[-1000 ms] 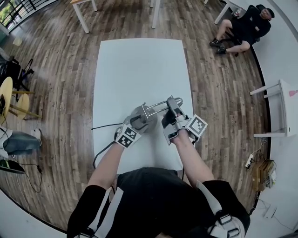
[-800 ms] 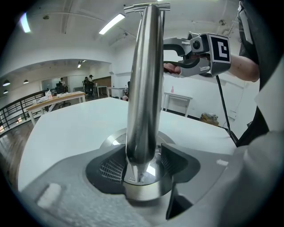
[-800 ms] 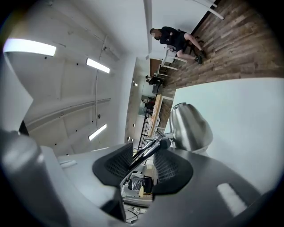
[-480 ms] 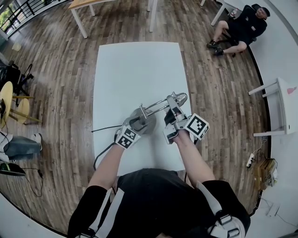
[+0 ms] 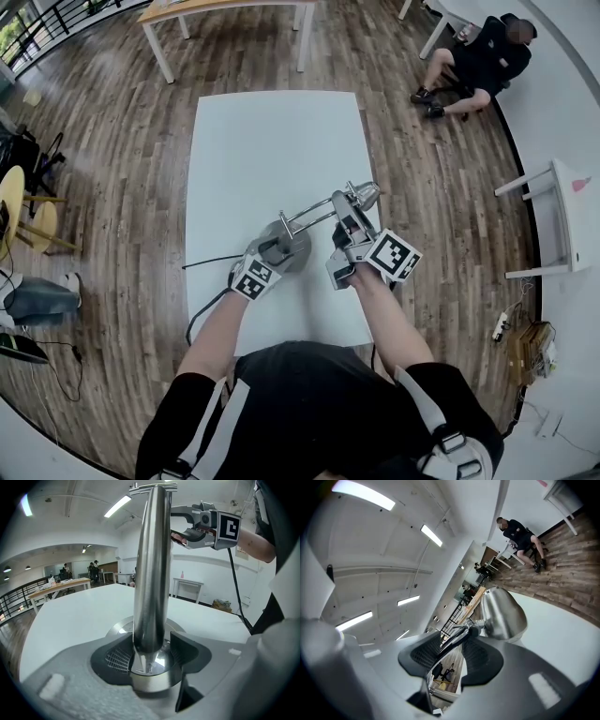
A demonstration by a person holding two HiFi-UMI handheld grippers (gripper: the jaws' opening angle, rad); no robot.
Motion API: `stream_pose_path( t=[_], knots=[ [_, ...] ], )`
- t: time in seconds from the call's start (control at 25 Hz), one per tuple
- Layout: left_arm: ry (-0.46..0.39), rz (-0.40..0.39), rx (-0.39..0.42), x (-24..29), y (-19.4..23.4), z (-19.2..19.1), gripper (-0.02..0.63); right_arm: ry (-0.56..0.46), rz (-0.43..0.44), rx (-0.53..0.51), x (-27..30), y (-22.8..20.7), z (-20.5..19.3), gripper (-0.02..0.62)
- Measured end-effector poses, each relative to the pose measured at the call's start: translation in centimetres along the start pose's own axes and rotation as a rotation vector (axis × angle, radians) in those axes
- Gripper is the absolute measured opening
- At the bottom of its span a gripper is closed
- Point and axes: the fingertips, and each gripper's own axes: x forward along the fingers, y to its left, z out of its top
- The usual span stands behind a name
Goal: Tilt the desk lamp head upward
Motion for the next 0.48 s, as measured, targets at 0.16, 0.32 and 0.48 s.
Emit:
stream_pose_path(
  t=[0.16, 0.32, 0.48],
  knots=[
    [-0.001, 0.001, 0.004, -0.2, 0.0, 0.4, 0.245, 0.004, -0.02, -0.111, -0.2, 0.8, 0.4, 0.141],
    [-0.003, 0.001, 0.006, -0.2, 0.0, 0.4, 0.245, 0.003, -0.025, -0.199, -0.2, 1.8, 0.8, 0.143],
    [-0.005, 0.002, 0.005, -0.2, 0.0, 0.5, 0.245, 0.006, -0.029, -0.234, 0.0, 2.5, 0.8, 0.141]
  ],
)
